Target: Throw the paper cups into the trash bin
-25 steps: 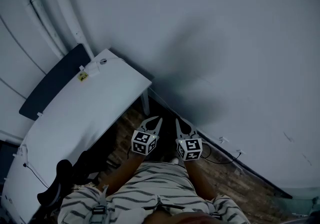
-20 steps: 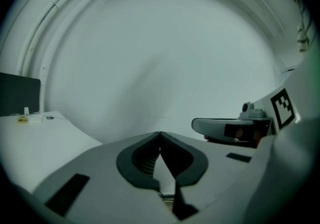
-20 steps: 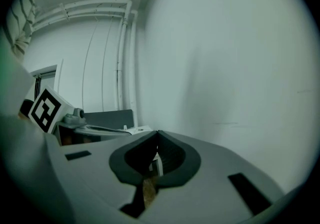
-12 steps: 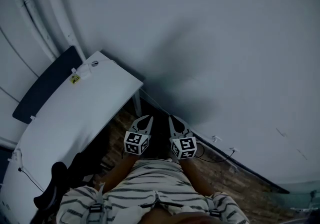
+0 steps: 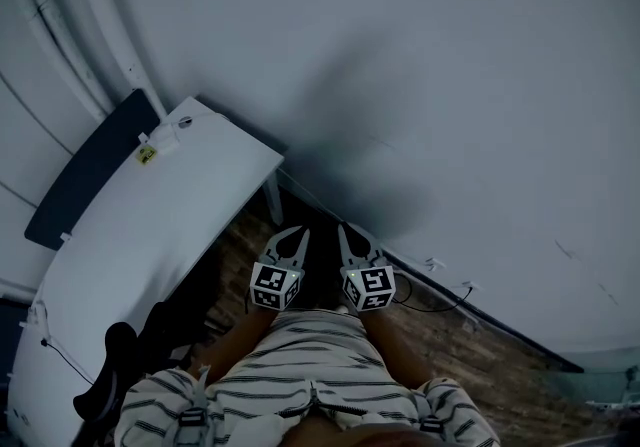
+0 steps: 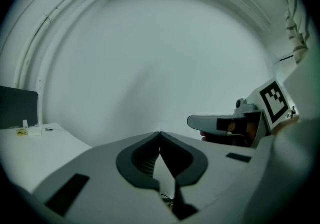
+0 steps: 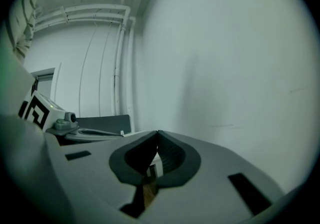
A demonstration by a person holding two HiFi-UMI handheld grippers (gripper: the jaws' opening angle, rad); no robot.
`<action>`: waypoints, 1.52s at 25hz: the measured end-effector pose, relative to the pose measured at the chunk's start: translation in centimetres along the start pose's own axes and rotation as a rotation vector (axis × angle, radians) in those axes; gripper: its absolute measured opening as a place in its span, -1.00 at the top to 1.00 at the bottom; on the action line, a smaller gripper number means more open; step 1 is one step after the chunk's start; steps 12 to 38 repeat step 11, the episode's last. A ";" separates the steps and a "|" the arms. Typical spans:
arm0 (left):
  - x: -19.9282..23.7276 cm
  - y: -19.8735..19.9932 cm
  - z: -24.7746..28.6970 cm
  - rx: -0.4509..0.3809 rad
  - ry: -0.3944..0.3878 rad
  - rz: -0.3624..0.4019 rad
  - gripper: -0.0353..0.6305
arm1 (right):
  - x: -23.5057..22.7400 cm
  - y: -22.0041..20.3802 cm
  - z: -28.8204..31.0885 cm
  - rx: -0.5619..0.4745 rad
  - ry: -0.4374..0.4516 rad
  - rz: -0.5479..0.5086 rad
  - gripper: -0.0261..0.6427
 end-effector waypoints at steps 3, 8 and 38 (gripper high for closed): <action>0.0 0.1 0.0 -0.011 -0.009 -0.003 0.82 | -0.2 -0.1 -0.1 -0.004 -0.007 0.002 0.87; 0.0 0.2 -0.3 -0.019 -0.014 -0.002 0.82 | 0.1 -0.1 -0.2 -0.011 -0.013 0.000 0.87; 0.1 0.2 -0.4 -0.019 -0.017 0.001 0.82 | 0.2 -0.1 -0.3 -0.011 -0.016 0.002 0.87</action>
Point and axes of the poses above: the fingertips, and each gripper's own axes: z forward along the fingers, x to its left, y out of its top, the point moved 9 cm from there along -z, backward along the fingers, and after that the axes turned 15 degrees about -z, right-handed, at the moved point
